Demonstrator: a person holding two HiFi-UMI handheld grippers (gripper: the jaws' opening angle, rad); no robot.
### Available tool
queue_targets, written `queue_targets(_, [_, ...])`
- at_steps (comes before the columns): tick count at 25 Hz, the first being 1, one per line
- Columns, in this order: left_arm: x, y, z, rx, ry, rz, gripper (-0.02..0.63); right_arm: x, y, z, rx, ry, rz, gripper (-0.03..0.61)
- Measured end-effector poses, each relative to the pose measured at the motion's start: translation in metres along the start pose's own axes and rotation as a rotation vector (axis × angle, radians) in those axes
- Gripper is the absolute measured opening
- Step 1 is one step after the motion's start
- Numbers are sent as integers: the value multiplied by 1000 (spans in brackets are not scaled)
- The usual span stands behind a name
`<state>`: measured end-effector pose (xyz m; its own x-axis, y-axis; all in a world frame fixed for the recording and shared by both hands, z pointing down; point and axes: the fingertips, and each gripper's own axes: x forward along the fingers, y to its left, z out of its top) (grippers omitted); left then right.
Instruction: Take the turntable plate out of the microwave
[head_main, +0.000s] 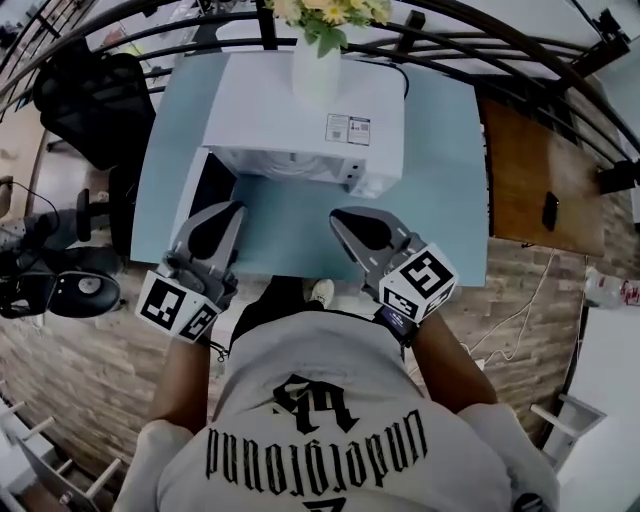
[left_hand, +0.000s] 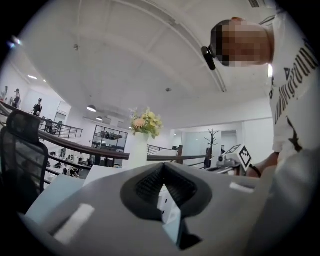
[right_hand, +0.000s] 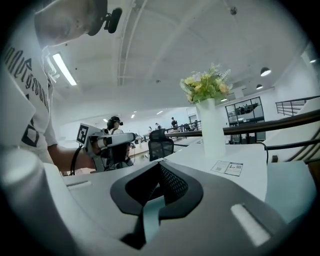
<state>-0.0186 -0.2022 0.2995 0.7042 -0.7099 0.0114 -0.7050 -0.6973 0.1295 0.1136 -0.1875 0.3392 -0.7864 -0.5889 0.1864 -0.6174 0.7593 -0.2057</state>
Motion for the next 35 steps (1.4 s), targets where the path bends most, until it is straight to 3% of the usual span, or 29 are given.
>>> queue_targets(15, [28, 61, -62, -4, 12, 50, 51, 78, -42, -80, 116, 163, 57, 5])
queue_targets(26, [36, 106, -115, -23, -14, 122, 51, 141, -67, -157, 401, 236, 38, 33])
queue_targets(35, [51, 119, -165, -55, 37, 123, 51, 169, -95, -219, 561, 290, -45, 74])
